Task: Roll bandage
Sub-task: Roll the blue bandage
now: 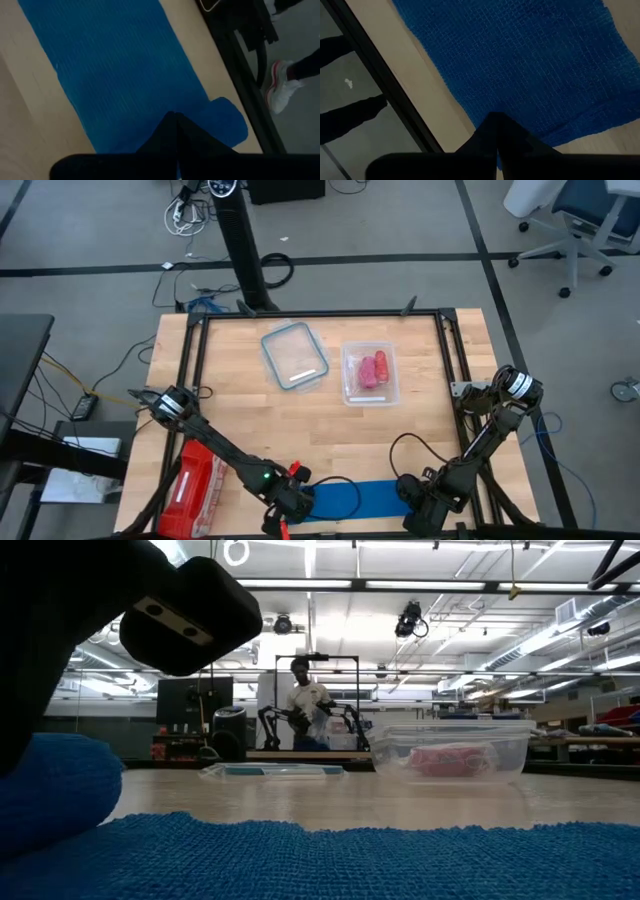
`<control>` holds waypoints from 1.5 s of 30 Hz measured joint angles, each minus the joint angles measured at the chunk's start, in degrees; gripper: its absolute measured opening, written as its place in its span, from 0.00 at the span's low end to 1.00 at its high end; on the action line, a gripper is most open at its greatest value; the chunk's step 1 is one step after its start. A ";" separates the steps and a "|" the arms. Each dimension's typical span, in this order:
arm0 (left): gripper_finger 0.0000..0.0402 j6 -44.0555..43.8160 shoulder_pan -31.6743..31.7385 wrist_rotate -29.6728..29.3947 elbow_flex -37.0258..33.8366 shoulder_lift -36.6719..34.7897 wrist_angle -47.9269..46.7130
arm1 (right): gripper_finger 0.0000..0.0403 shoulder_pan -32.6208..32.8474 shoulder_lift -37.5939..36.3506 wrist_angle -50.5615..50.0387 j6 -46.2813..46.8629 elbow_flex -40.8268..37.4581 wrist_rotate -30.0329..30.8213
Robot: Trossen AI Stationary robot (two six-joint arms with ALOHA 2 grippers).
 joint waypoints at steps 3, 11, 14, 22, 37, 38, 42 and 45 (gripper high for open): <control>0.00 -1.09 0.36 -1.50 -0.02 0.15 1.42 | 0.00 -0.01 0.00 0.02 0.00 0.00 -0.08; 0.00 -6.40 3.11 -2.18 2.32 0.19 4.35 | 0.01 -0.01 0.00 -0.26 0.00 0.00 0.18; 0.00 -6.35 3.39 -0.74 5.39 -0.20 0.33 | 0.01 0.00 0.00 -0.26 0.00 0.00 0.25; 0.00 2.27 1.36 5.32 9.60 -0.20 -16.38 | 0.01 -0.02 0.00 -0.35 -0.05 0.00 0.59; 0.00 1.72 -0.92 3.97 4.07 -0.26 -15.12 | 0.01 -0.02 0.00 -0.36 -0.09 0.00 1.33; 0.00 1.20 -0.92 3.91 3.50 -0.26 -14.71 | 0.01 0.00 0.00 -0.34 -0.07 0.00 1.34; 0.00 0.57 -0.81 3.85 2.06 -0.22 -12.21 | 0.01 -0.01 0.00 -0.33 -0.09 0.00 1.39; 0.00 0.05 -0.81 2.47 2.03 -0.24 -8.68 | 0.01 0.00 0.00 -0.32 -0.07 0.00 1.43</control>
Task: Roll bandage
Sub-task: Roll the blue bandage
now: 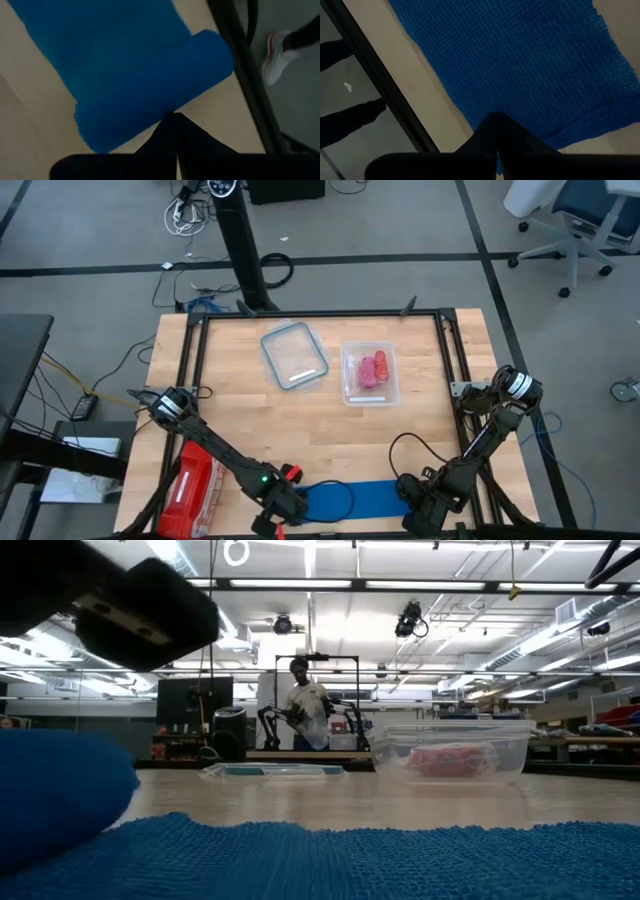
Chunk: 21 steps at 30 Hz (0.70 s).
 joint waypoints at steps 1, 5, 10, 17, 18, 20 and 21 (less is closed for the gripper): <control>0.00 -0.89 0.00 -1.43 -0.02 0.00 1.63 | 0.01 -0.01 0.00 0.02 -0.02 0.00 0.00; 0.00 -3.68 0.03 -7.27 1.14 0.00 5.90 | 0.01 -0.02 0.00 0.09 0.02 0.00 -0.01; 0.00 -3.27 0.02 -8.96 3.89 0.00 3.73 | 0.01 -0.01 0.00 0.11 0.00 0.00 -0.02; 0.00 -0.81 0.07 -5.61 5.97 0.00 -1.28 | 0.01 -0.01 0.00 0.10 -0.02 0.01 -0.02; 0.00 -0.62 0.07 -4.35 6.14 0.00 -1.68 | 0.01 -0.02 0.00 0.11 -0.02 0.00 -0.04; 0.00 0.40 0.03 -1.26 6.21 -0.04 -3.04 | 0.01 -0.01 0.00 0.09 -0.02 0.00 -0.04; 0.00 1.05 -0.01 0.06 6.21 -0.02 -3.83 | 0.01 0.00 0.00 0.09 -0.02 0.02 -0.04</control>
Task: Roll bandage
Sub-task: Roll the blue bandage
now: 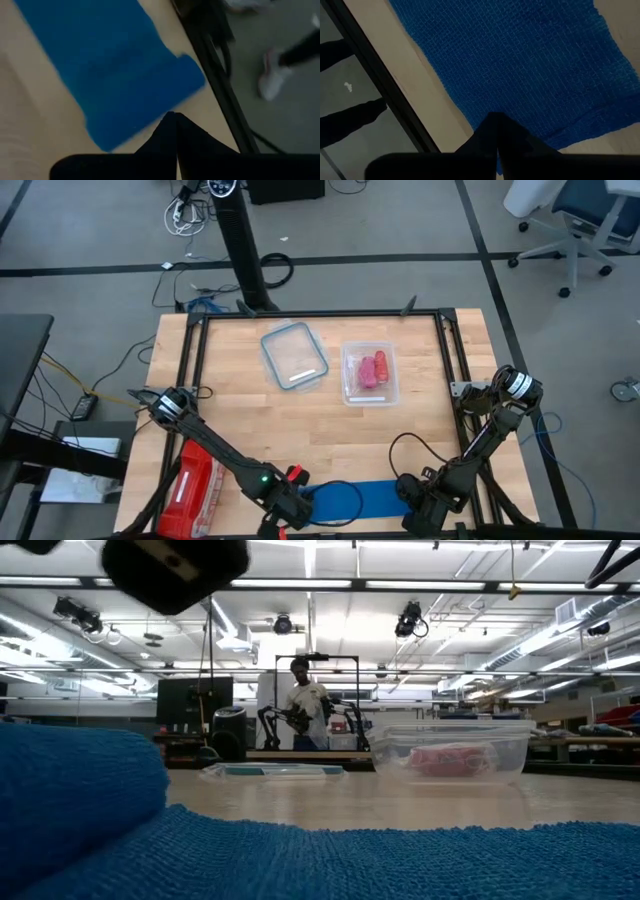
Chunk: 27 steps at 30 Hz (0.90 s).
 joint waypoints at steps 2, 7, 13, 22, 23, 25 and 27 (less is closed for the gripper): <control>0.00 1.25 -0.26 1.52 -0.06 0.00 -1.18 | 0.01 0.00 0.00 0.00 0.00 -0.01 0.00; 0.00 1.33 -0.80 1.65 -1.80 0.00 0.09 | 0.00 -0.02 0.00 0.00 0.00 -0.02 0.00; 0.00 -0.52 -0.89 0.04 -5.29 0.02 3.86 | 0.01 -0.01 0.00 0.20 0.04 -0.02 -0.02; 0.00 -3.02 -0.64 -4.98 -9.24 0.09 8.16 | 0.01 -0.01 0.00 0.27 0.07 -0.01 -0.04; 0.00 -3.84 -0.44 -6.04 -9.07 0.09 9.44 | 0.01 0.00 0.00 0.28 0.07 -0.02 -0.04; 0.00 -5.27 0.08 -8.48 -7.84 0.09 12.21 | 0.01 -0.01 0.00 0.33 0.22 -0.02 -0.05; 0.00 -5.11 0.56 -10.91 -6.24 0.09 15.06 | 0.01 0.00 0.00 0.35 0.63 0.00 -0.04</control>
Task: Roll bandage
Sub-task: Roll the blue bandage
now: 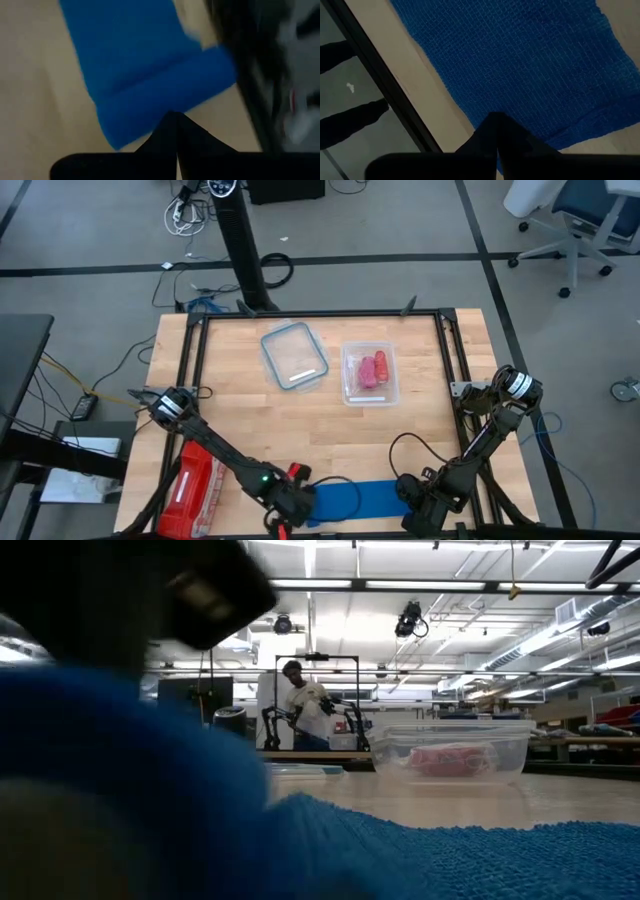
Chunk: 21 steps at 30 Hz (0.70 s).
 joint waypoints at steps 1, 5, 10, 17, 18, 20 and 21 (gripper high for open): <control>0.00 0.34 0.19 -1.30 0.71 0.00 0.99 | 0.01 -0.02 0.00 0.00 0.03 0.00 0.00; 0.00 2.30 0.74 -5.81 3.20 0.00 1.67 | 0.01 0.00 0.00 0.07 0.01 -0.02 -0.09; 0.00 4.62 2.03 -5.17 4.35 0.00 1.43 | 0.01 -0.02 0.00 0.06 -0.01 -0.02 -0.11; 0.00 4.96 2.65 2.26 4.35 0.00 1.34 | 0.01 0.00 0.00 0.06 -0.01 -0.01 -0.11; 0.00 5.25 2.65 3.25 4.35 0.00 1.38 | 0.01 0.00 0.00 0.04 -0.01 -0.02 -0.11; 0.00 6.22 2.67 4.54 4.35 0.00 1.64 | 0.01 -0.02 0.00 0.04 -0.02 -0.01 -0.11; 0.00 6.30 2.65 4.57 4.35 0.00 1.99 | 0.01 0.00 0.00 0.04 -0.03 -0.01 -0.11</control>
